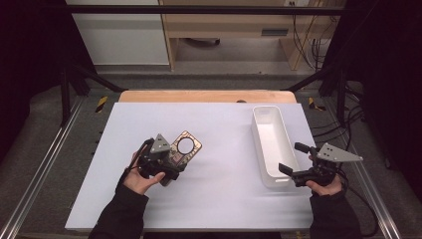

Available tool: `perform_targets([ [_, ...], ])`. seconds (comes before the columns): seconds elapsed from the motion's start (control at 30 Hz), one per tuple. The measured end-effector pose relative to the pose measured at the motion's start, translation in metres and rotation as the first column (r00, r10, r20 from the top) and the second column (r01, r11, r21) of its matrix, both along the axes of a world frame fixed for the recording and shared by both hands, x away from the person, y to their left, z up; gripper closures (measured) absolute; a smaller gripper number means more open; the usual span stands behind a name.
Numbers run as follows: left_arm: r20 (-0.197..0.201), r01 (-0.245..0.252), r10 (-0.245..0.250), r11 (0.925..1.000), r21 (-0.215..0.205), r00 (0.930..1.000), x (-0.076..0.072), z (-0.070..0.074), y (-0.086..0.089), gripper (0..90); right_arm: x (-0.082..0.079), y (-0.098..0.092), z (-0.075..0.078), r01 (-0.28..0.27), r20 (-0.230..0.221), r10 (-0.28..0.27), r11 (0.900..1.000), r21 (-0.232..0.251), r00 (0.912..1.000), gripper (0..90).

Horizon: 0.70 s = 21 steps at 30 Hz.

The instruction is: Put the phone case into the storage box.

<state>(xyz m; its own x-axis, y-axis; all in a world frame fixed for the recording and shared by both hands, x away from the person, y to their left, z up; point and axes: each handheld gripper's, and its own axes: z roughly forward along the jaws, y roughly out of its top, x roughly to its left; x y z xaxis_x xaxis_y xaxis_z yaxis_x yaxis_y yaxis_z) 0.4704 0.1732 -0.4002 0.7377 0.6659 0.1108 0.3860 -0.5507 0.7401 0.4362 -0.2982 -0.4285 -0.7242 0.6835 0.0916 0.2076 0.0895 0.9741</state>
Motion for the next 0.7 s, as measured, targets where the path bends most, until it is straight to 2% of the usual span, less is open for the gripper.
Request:
perform_targets([
  [0.17,0.017,0.027,-0.027,0.9996,-0.003,0.9995,-0.007,0.002,-0.001,11.5,-0.001,0.004,0.002,-0.015,0.005,0.015,1.000,-0.006,0.9999,0.5],
  [0.37,0.021,0.055,-0.056,0.9984,0.013,0.9982,-0.011,0.002,-0.006,11.5,-0.001,0.010,0.004,-0.038,0.009,0.038,0.999,-0.022,0.9993,0.5],
  [0.7,0.031,0.115,-0.115,0.9930,0.027,0.9928,-0.018,0.003,-0.015,11.6,-0.003,0.019,0.007,-0.071,0.016,0.072,0.997,-0.041,0.9973,0.5],
])
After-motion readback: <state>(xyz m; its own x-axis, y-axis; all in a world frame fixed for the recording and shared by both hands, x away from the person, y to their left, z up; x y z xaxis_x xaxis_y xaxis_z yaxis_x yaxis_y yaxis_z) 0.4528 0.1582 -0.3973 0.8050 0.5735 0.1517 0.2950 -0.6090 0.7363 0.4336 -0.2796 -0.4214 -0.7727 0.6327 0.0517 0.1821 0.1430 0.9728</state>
